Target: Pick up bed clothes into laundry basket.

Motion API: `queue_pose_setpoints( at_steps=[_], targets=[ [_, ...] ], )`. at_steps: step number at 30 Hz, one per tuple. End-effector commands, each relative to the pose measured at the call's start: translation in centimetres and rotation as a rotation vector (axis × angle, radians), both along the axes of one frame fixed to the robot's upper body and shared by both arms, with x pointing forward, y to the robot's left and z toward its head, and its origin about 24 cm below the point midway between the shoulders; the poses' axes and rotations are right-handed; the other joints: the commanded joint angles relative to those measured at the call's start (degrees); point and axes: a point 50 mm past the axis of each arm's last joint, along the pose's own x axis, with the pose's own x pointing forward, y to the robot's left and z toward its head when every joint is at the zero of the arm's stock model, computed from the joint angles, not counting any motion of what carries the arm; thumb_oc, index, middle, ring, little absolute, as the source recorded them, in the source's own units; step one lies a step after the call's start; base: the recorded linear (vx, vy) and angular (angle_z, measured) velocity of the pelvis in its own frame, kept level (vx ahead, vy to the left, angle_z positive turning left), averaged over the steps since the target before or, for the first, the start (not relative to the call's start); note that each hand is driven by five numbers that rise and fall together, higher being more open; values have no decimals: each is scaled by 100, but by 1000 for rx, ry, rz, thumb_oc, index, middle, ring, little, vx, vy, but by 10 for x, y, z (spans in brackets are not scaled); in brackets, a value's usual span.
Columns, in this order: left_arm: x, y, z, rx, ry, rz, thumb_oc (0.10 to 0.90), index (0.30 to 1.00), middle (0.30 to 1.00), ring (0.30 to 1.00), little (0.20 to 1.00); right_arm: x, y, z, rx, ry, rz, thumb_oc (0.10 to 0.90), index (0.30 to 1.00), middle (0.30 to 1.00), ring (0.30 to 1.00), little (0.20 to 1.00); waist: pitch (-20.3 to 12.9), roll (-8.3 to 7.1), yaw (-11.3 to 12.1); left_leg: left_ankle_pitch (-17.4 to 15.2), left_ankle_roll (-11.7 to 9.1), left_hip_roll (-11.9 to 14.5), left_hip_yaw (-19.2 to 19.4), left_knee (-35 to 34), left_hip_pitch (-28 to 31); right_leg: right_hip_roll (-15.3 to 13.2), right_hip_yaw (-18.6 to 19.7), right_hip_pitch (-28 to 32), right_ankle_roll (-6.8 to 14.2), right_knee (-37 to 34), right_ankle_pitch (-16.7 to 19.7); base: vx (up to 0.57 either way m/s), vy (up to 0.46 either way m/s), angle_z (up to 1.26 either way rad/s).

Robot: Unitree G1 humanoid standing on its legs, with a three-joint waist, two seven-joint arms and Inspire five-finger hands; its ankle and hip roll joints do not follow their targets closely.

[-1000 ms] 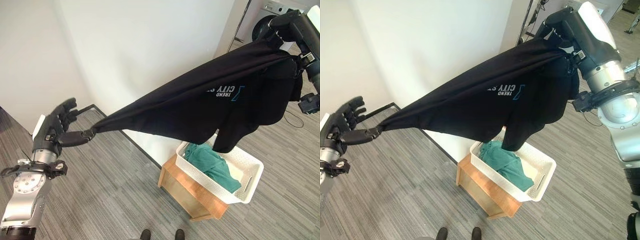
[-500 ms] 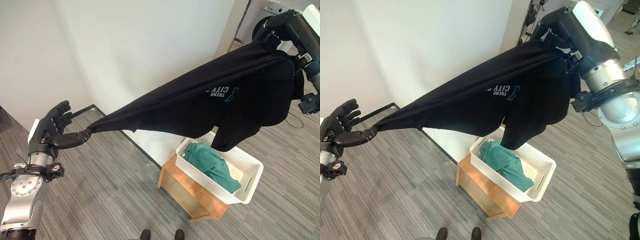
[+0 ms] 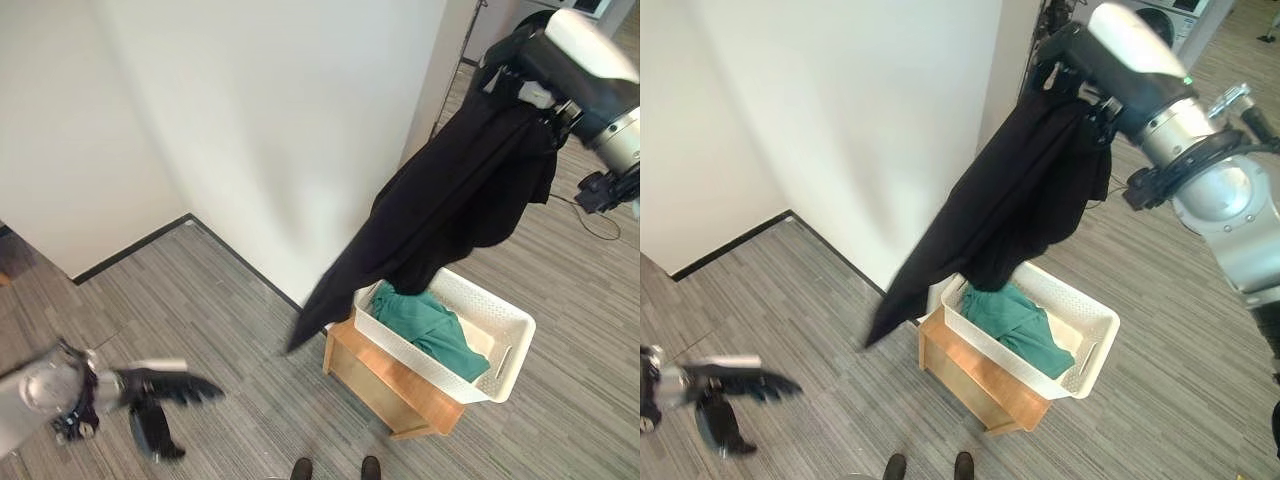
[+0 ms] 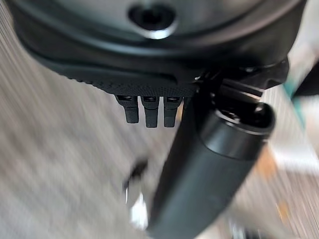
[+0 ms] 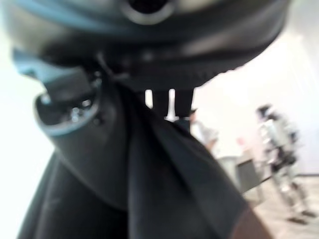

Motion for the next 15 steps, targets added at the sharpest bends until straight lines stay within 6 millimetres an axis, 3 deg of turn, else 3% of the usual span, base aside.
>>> queue_pose_setpoints(
  at_steps=[1,9,15],
  targets=[
    [26,-2,39,2,-146,-42,800,900,900,900,900,-39,5,76,-35,-342,2,400,300,300,300,300,-597,42,37,-153,-127,-21,230,-6,-123,-29,-181,248,279,18,54,0,4,5],
    [34,-4,67,152,-278,-192,800,900,900,900,900,-45,1,79,-68,-356,-33,400,300,300,300,300,-648,100,97,-161,-123,-36,245,-6,-122,-64,-223,244,310,18,92,3,4,6],
    [34,-2,61,162,-351,-185,800,900,900,900,900,-45,2,78,-63,-356,-30,400,300,300,300,300,-648,52,93,-186,-84,-33,298,-6,-117,-75,-116,205,309,26,128,-3,3,-1]
  ],
)
